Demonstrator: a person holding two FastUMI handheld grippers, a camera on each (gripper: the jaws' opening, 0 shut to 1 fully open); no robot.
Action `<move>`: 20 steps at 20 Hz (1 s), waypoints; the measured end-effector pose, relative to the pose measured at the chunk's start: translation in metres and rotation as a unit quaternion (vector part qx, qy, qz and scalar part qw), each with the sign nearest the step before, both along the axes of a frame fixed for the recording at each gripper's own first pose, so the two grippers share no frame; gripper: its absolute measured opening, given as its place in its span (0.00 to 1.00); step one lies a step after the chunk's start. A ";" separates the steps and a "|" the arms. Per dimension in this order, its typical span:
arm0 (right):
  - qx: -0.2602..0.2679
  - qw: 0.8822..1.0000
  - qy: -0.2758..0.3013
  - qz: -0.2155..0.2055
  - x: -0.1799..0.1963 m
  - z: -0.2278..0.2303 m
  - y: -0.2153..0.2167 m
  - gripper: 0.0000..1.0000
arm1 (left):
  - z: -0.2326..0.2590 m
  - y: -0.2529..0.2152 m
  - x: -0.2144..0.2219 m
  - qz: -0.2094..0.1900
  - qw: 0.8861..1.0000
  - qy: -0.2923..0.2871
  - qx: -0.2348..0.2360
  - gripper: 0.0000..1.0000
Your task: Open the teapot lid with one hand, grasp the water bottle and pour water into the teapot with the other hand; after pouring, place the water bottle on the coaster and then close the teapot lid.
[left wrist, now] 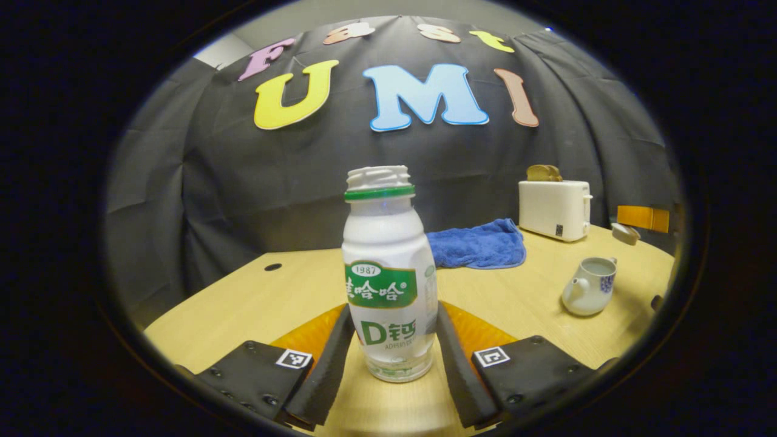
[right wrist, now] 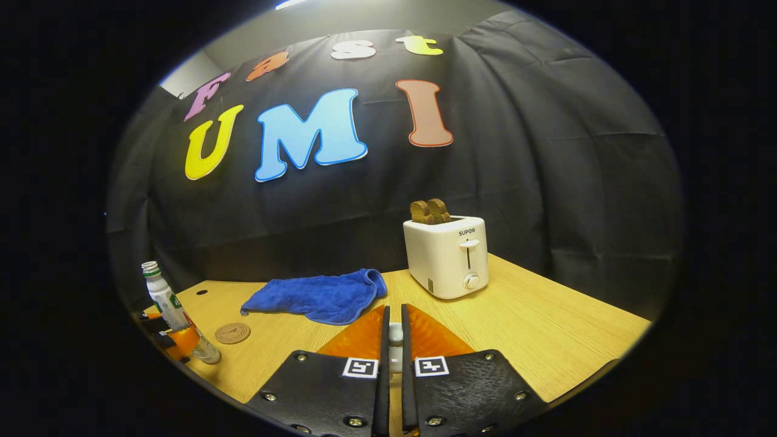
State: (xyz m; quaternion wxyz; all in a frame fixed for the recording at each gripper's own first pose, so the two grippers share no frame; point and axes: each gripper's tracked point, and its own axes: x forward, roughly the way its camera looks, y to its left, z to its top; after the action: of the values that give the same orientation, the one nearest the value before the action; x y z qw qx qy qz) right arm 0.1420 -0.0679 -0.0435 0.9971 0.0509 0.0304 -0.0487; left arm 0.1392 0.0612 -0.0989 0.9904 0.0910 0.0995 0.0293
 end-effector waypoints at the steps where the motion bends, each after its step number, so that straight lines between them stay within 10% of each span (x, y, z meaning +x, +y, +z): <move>1: 0.001 1.000 -0.001 -0.003 0.000 0.000 -0.002 0.08 | 0.001 -0.002 0.001 -0.001 1.000 0.001 0.009 0.87; 9: 0.025 0.999 0.005 -0.019 0.002 -0.002 -0.022 0.08 | 0.013 -0.007 0.007 -0.004 0.986 0.007 0.169 0.87; 20: 0.021 0.999 -0.002 -0.045 -0.001 0.005 -0.042 0.08 | 0.049 -0.041 0.022 -0.029 0.913 -0.014 0.407 0.82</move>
State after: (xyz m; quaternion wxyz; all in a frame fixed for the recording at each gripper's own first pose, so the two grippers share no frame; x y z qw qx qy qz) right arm 0.1409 -0.1103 -0.0386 0.9927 0.0732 0.0268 -0.0923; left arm 0.1610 0.0205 -0.0502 0.8692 0.4889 0.0625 0.0400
